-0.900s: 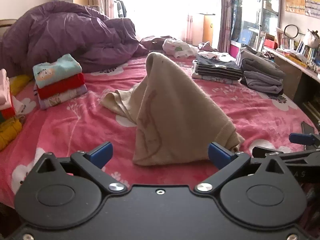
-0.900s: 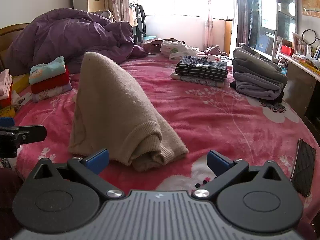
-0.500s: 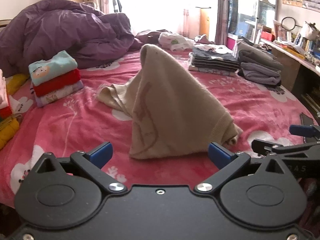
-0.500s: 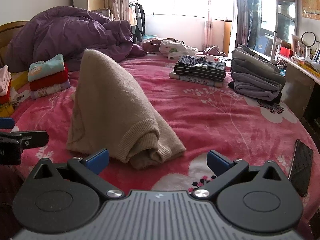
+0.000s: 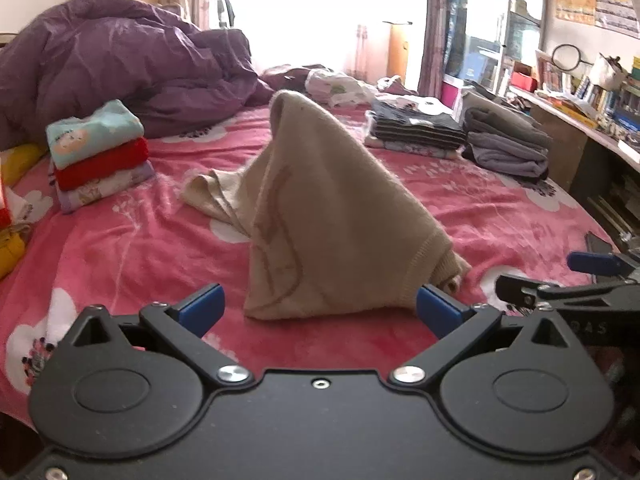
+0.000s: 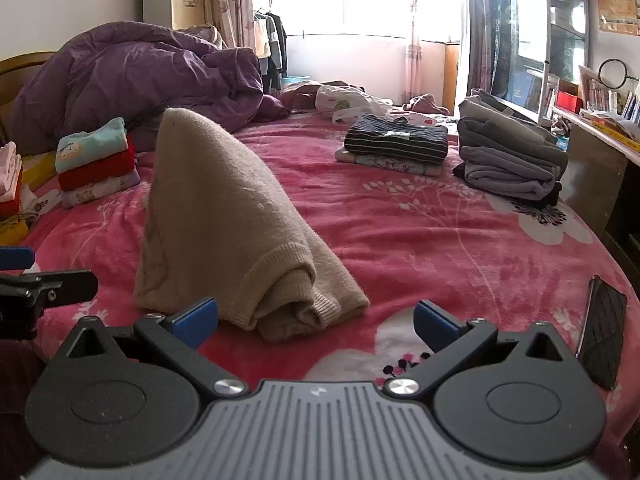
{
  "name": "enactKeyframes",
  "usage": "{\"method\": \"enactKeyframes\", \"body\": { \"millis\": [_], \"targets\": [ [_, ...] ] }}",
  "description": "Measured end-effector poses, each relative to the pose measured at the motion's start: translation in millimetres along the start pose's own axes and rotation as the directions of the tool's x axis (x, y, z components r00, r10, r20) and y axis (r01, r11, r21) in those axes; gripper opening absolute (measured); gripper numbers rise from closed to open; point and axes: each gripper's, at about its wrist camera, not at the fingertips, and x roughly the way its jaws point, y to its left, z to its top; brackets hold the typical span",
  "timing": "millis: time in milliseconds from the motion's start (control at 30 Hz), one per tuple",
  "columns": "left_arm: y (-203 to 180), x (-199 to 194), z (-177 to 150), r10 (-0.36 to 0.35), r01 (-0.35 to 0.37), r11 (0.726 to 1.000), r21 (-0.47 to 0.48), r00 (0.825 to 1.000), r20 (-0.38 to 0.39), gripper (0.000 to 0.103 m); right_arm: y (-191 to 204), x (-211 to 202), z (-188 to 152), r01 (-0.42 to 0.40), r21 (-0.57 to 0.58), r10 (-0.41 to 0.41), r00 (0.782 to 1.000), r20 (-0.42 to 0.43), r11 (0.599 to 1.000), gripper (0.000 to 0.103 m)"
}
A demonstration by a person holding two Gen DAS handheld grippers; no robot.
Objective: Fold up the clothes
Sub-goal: 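Move both grippers toward the bunched beige sweater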
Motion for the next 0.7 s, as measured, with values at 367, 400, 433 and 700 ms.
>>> {"method": "enactKeyframes", "body": {
  "millis": [367,400,433,700],
  "targets": [
    [-5.6,-0.5,-1.2,0.009,-0.008,0.999,0.037,1.000,-0.012,0.103,1.1,-0.2,0.6,0.000,-0.004,0.000,1.000,-0.001,1.000,0.103],
    [-7.2,0.0,-1.3,0.015,-0.015,0.999,0.046,1.000,-0.012,0.103,1.2,-0.3,0.9,-0.001,-0.004,0.001,1.000,0.000,1.000,0.103],
    [-7.6,0.4,-1.3,0.021,-0.021,0.999,0.049,1.000,-0.012,0.103,1.3,-0.5,1.0,-0.001,-0.005,0.001,1.000,0.000,1.000,0.103],
    [-4.1,-1.3,-3.4,0.008,-0.009,0.999,0.038,1.000,0.009,0.103,1.2,-1.8,0.0,0.000,-0.007,0.000,1.000,0.003,1.000,0.103]
  ]
}}
